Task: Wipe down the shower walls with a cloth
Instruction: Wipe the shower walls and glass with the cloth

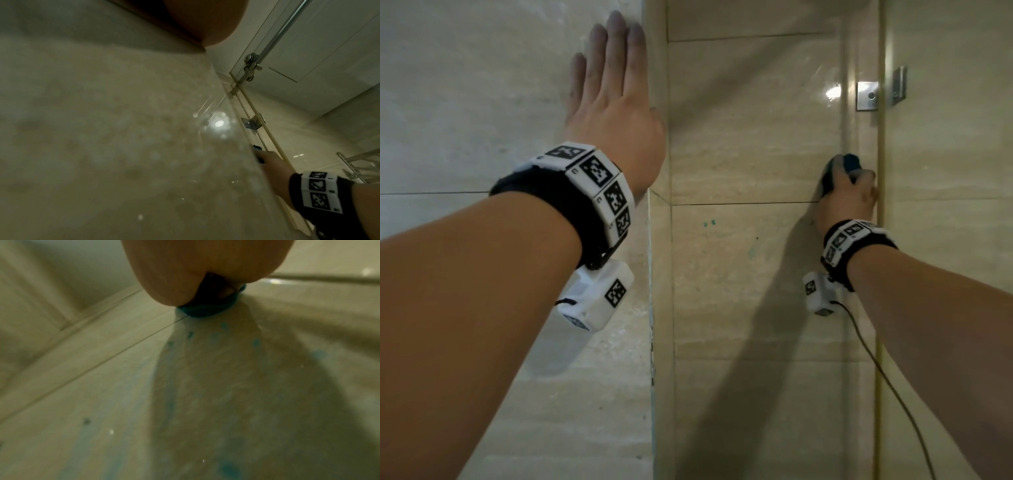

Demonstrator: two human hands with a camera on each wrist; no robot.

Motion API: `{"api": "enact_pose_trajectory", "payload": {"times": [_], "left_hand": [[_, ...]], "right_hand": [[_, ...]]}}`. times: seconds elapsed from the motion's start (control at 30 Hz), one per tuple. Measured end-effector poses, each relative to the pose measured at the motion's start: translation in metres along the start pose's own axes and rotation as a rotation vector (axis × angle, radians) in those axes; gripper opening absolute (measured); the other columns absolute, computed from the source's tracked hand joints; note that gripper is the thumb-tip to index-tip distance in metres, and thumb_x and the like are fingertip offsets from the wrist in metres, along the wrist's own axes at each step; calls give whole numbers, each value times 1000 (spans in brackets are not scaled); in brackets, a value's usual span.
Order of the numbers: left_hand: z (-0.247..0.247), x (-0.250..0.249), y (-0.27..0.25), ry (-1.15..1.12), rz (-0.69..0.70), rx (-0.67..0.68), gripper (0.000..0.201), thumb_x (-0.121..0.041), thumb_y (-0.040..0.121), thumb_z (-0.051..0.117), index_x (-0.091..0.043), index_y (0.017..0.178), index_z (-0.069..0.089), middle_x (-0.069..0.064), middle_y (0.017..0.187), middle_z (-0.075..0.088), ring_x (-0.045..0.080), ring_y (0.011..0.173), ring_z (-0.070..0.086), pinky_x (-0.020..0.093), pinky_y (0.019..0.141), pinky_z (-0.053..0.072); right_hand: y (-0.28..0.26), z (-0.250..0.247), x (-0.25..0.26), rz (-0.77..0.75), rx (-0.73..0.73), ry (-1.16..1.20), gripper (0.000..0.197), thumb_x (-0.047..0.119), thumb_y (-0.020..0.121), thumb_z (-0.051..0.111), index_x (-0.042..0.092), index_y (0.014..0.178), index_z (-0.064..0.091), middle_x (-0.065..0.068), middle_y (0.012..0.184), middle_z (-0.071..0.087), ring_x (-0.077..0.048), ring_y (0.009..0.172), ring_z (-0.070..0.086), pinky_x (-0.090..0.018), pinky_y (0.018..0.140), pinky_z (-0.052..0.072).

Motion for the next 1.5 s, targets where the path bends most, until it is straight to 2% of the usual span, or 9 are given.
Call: {"api": "enact_pose_trajectory", "payload": {"times": [0.13, 0.43, 0.77, 0.87, 1.0, 1.07, 1.2, 1.33, 1.5], "left_hand": [[0, 0, -3, 7, -1, -16, 77, -28, 102, 38, -11, 166, -2, 10, 175, -5, 24, 161, -6, 44, 131, -1], [3, 3, -3, 24, 7, -14, 78, -25, 100, 39, -8, 166, 2, 13, 174, 2, 28, 161, -1, 44, 131, -1], [5, 3, -10, 56, 19, -30, 74, -26, 102, 37, -8, 166, 5, 13, 174, 5, 28, 161, 2, 45, 131, 1], [4, 3, -11, 48, 18, -29, 73, -27, 102, 37, -8, 166, 6, 13, 174, 7, 29, 161, 4, 46, 131, 1], [4, 2, -13, 47, 13, -36, 74, -28, 101, 36, -7, 166, 8, 13, 174, 9, 30, 161, 6, 46, 131, 3], [3, 1, -14, 46, 11, -49, 73, -27, 101, 35, -8, 166, 8, 13, 173, 10, 30, 161, 8, 46, 131, 3], [2, 0, -15, 52, -3, -75, 72, -23, 99, 34, -7, 166, 10, 13, 173, 13, 31, 160, 11, 47, 131, 5], [1, -1, -16, 54, -13, -91, 72, -18, 98, 36, -7, 165, 12, 13, 172, 17, 32, 159, 13, 47, 131, 5], [-3, -4, -16, 85, 24, -111, 69, -20, 95, 34, -6, 162, 22, 14, 165, 31, 35, 156, 23, 47, 130, 9]], "right_hand": [[-25, 20, 22, 42, -64, -5, 63, 11, 100, 42, 27, 160, 31, -15, 142, 33, -40, 125, 38, -44, 111, 36], [-110, 111, 166, -355, 217, -10, 65, 3, 101, 39, 24, 161, 26, -16, 146, 33, -38, 131, 33, -49, 110, 40], [-150, 135, 173, -571, 353, -77, 67, 9, 100, 44, 27, 162, 24, -10, 142, 35, -34, 127, 35, -45, 107, 43], [-132, 116, 133, -479, 340, -61, 63, 10, 100, 46, 28, 158, 33, -11, 142, 37, -33, 128, 35, -43, 108, 38], [-96, 72, 54, -196, 232, -3, 56, 6, 96, 49, 21, 150, 46, -15, 145, 37, -34, 130, 39, -42, 106, 36], [-82, 47, 4, -36, 127, 90, 58, 6, 98, 45, 26, 152, 43, -8, 143, 35, -31, 127, 40, -40, 108, 36], [-74, 16, -57, 195, -18, 54, 62, 7, 102, 37, 25, 161, 28, -19, 156, 29, -42, 139, 36, -42, 118, 27], [-80, 25, -42, 269, -55, 31, 71, 4, 97, 38, 25, 162, 21, -18, 153, 26, -43, 136, 34, -45, 117, 30], [-99, 82, 50, 16, 205, 77, 70, 4, 98, 41, 29, 161, 22, -14, 153, 23, -42, 138, 29, -51, 118, 31]]}}
Point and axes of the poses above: each hand's wrist, its own y-axis towards the middle knuckle, its own z-axis out of the palm, x = y × z, the point moved 10 cm from there along y, towards the middle knuckle
